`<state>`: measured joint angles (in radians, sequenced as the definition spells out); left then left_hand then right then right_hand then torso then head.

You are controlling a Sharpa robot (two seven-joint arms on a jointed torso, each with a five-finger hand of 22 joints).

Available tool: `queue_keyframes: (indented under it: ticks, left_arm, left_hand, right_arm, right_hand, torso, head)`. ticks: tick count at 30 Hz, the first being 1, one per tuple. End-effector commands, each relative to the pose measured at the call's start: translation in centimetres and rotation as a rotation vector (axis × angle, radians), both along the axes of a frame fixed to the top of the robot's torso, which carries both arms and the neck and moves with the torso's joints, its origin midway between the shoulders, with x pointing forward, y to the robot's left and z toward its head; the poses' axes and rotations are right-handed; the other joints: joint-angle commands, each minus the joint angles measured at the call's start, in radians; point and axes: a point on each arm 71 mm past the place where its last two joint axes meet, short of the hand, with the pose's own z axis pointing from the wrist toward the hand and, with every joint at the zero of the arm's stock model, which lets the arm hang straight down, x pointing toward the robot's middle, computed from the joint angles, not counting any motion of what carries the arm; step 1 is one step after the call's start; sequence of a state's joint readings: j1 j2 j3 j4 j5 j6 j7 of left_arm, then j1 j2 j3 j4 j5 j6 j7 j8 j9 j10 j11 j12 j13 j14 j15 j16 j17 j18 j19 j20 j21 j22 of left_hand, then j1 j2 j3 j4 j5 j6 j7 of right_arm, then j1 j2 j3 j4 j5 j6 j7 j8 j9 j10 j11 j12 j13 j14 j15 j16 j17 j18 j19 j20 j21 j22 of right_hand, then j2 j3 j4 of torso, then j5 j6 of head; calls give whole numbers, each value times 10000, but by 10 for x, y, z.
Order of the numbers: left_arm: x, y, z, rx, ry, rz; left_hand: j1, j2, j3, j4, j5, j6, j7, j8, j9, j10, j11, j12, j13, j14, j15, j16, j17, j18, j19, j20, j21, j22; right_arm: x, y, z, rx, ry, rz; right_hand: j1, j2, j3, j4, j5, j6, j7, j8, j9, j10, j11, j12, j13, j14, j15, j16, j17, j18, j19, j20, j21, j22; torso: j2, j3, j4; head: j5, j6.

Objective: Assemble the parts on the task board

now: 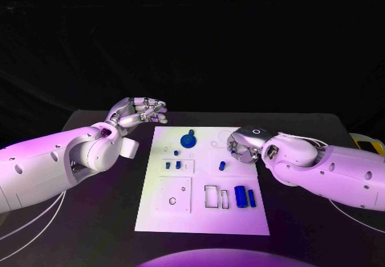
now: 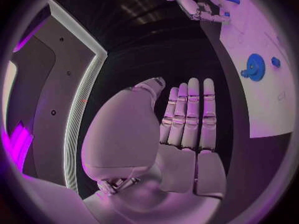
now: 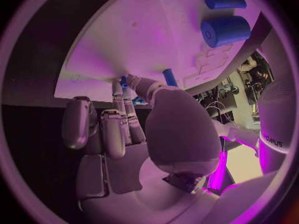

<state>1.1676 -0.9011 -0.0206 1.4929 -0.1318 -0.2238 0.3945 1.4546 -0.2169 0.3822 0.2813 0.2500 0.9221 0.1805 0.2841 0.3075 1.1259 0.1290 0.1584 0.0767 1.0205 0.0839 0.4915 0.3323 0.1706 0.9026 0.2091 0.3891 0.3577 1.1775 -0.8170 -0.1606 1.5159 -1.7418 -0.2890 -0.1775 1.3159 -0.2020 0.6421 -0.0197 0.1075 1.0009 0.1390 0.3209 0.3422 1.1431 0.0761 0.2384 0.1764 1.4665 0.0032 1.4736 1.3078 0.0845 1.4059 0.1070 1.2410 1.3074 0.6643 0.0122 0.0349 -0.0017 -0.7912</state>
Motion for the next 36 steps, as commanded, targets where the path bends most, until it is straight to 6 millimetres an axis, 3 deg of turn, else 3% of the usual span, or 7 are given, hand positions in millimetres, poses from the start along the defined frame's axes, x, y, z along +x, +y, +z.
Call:
queue_keyframes:
  ticks: [1,6,11,36]
  left_arm:
    - [0,-2,1,25,-13,-72]
    - [0,-2,0,46,40,-78]
    - [0,-2,0,51,86,-112]
    - [-1,-1,-2,78,221,-161]
  left_hand:
    - [96,-21,-37,-7,29,8,90,-74,-11,-49,56,-50,-15,72,28,-42,12,117,56,7,-52,-19]
    - [173,-2,-12,-36,37,-9,109,-94,-18,-76,72,-79,-18,69,40,-108,32,114,76,5,-93,-50]
    - [236,6,6,-57,41,-35,134,-118,-26,-111,93,-112,-22,59,56,-174,51,108,85,6,-136,-79]
    - [390,-5,63,-120,64,-145,237,-213,-59,-285,183,-241,-42,43,117,-392,131,95,102,18,-267,-163]
  right_arm:
    - [-2,-1,-5,-318,117,-49]
    - [-2,-1,-6,-337,-95,-117]
    - [-4,0,-5,-180,-327,-130]
    - [-13,1,18,873,-1094,-117]
  right_hand:
    - [105,163,53,-129,-41,79,8,36,12,134,-41,-22,23,600,-73,66,471,-108,43,-67,73,695]
    - [549,446,415,-589,-184,131,49,25,29,272,-35,-49,57,615,-91,97,532,-142,118,-110,258,849]
    - [669,571,645,-865,-157,202,64,2,29,379,-19,-53,106,639,-82,148,630,-184,201,-115,489,1026]
    - [594,573,726,-987,-138,314,53,11,42,481,-36,-47,152,649,-91,172,669,-221,277,-121,690,1172]
  torso:
    - [-5,-2,-10]
    - [-2,2,1]
    - [0,-4,-6]
    - [-7,-5,-14]
  head:
    - [1,-8]
    - [-2,-17]
    - [-23,-18]
    - [-75,49]
